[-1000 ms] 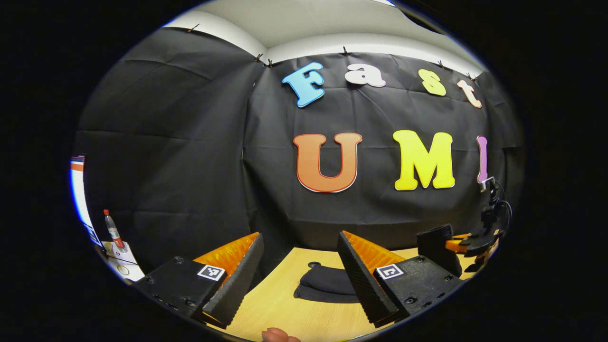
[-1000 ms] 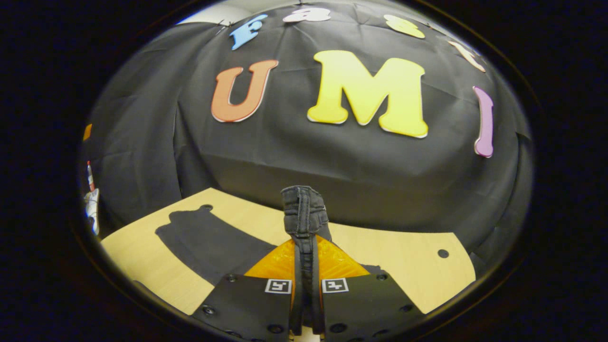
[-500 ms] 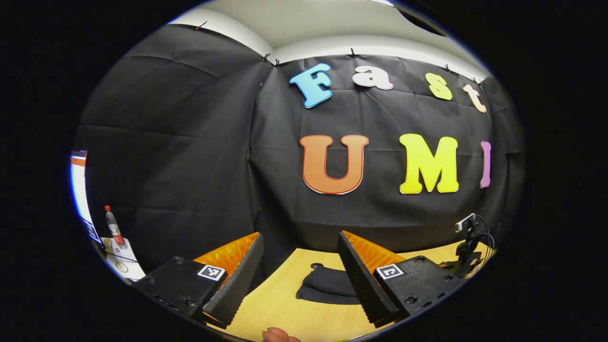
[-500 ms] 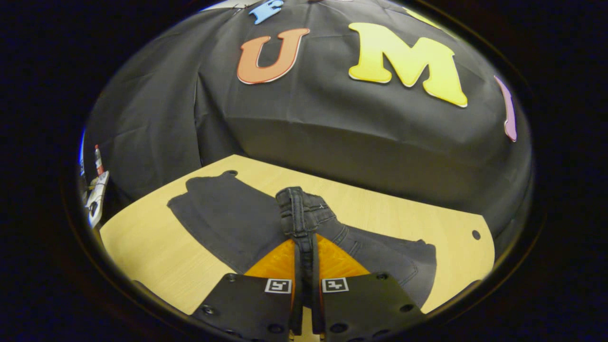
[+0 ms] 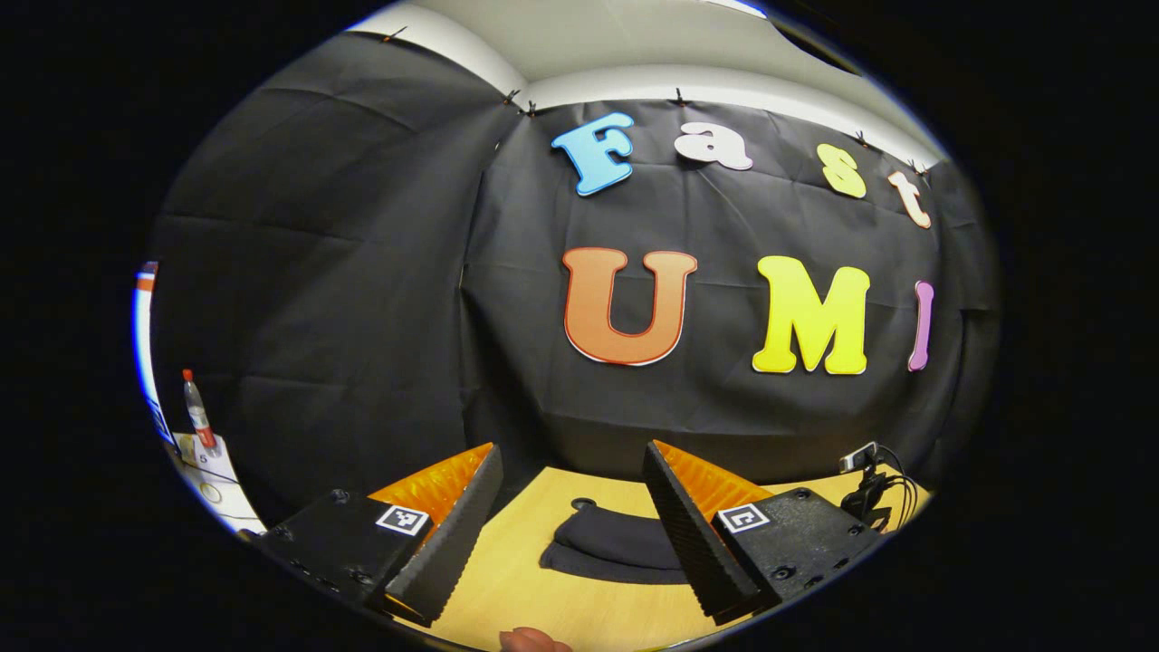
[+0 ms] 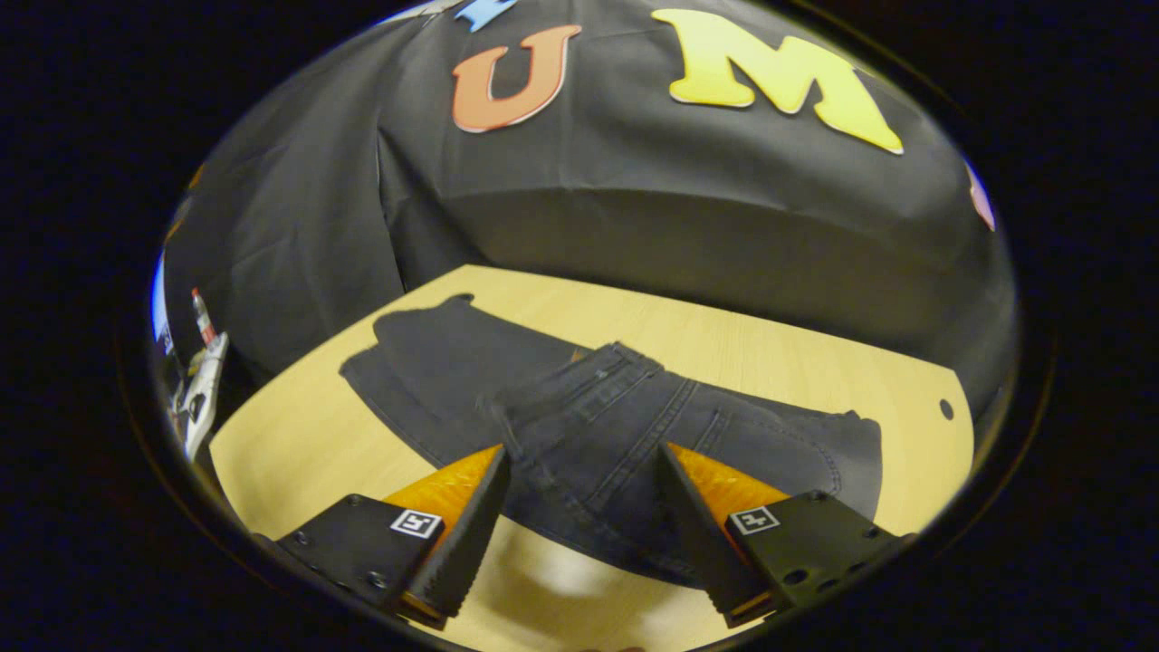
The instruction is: Grasp the waist and the cuffs of the jeans and fold them to make the two legs overlap; first hold the waist and fold one-third of the jeans toward the cuffs, then hold the cuffs and fold the remaining one-third in the same direction to finish folding.
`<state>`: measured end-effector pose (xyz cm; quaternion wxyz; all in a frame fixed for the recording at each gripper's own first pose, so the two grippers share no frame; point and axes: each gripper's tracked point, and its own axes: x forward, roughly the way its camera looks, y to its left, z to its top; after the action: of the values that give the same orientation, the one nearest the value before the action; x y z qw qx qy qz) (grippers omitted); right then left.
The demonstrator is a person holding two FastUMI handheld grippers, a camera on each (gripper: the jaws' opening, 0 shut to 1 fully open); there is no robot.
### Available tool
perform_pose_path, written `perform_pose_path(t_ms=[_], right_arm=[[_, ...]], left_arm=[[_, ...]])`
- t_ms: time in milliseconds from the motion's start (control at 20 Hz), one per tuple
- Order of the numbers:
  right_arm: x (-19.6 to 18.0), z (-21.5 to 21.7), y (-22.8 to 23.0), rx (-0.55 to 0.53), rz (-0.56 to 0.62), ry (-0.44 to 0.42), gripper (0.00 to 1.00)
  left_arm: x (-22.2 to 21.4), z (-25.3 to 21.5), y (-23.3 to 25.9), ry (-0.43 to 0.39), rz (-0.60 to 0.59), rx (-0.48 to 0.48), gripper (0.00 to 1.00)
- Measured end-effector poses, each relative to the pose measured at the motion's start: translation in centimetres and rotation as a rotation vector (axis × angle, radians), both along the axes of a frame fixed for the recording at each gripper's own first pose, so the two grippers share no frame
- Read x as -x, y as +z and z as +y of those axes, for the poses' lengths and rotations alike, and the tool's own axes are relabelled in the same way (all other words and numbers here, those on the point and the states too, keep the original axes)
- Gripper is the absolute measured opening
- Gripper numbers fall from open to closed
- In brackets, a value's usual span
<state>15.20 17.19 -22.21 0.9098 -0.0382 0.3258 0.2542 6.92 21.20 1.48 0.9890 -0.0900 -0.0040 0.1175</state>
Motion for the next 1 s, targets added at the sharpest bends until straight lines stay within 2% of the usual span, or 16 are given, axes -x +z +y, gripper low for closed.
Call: perform_pose_path(t_ms=[50, 100, 150, 200, 250, 350, 400, 450, 500, 700, 750, 850, 950, 1000], right_arm=[[-0.4, -0.7, 1.4, -0.014, -0.031, -0.020, 0.97], [-1.0, -1.2, 2.8, -0.025, -0.064, -0.031, 1.00], [-1.5, -1.5, 4.2, -0.038, -0.093, -0.040, 0.96], [-1.9, -1.8, 5.7, -0.054, -0.119, -0.047, 1.00], [-2.4, -2.3, 7.5, -0.075, -0.153, -0.058, 0.96], [-3.4, -3.7, 11.2, -0.109, -0.234, -0.085, 0.96], [-3.8, -4.6, 12.9, -0.121, -0.273, -0.100, 1.00], [-4.0, -5.6, 14.4, -0.129, -0.304, -0.114, 0.96], [-4.2, -6.5, 15.3, -0.128, -0.326, -0.127, 1.00], [-4.5, -10.7, 18.7, -0.126, -0.383, -0.189, 1.00], [-4.4, -11.6, 19.5, -0.131, -0.394, -0.206, 0.96], [-4.3, -13.8, 21.4, -0.133, -0.429, -0.241, 1.00], [-4.3, -16.1, 22.8, -0.117, -0.461, -0.275, 1.00], [-4.3, -17.2, 23.3, -0.108, -0.471, -0.291, 0.96]], left_arm=[[-0.4, -0.1, -0.9, -0.008, 0.012, 0.026, 1.00], [-0.7, -0.3, -2.0, -0.017, 0.036, 0.064, 1.00], [-1.3, -0.7, -3.2, -0.026, 0.058, 0.117, 0.99], [-1.8, -1.0, -4.6, -0.036, 0.085, 0.182, 0.97], [-2.5, -1.5, -6.2, -0.040, 0.118, 0.259, 0.98], [-3.3, -2.0, -9.8, -0.035, 0.184, 0.420, 0.99], [-3.7, -2.4, -11.3, -0.037, 0.204, 0.496, 0.99], [-4.0, -2.3, -13.1, -0.037, 0.228, 0.564, 0.99], [-4.4, -2.6, -14.7, -0.041, 0.250, 0.634, 0.99], [-5.8, -2.5, -19.7, -0.038, 0.308, 0.933, 0.99], [-6.6, -2.4, -20.7, -0.031, 0.317, 0.994, 1.00], [-6.9, -2.2, -21.6, -0.018, 0.318, 1.093, 0.99], [-6.8, -2.1, -22.3, 0.000, 0.325, 1.153, 0.99], [-6.7, -2.1, -22.6, 0.009, 0.332, 1.175, 0.99]])
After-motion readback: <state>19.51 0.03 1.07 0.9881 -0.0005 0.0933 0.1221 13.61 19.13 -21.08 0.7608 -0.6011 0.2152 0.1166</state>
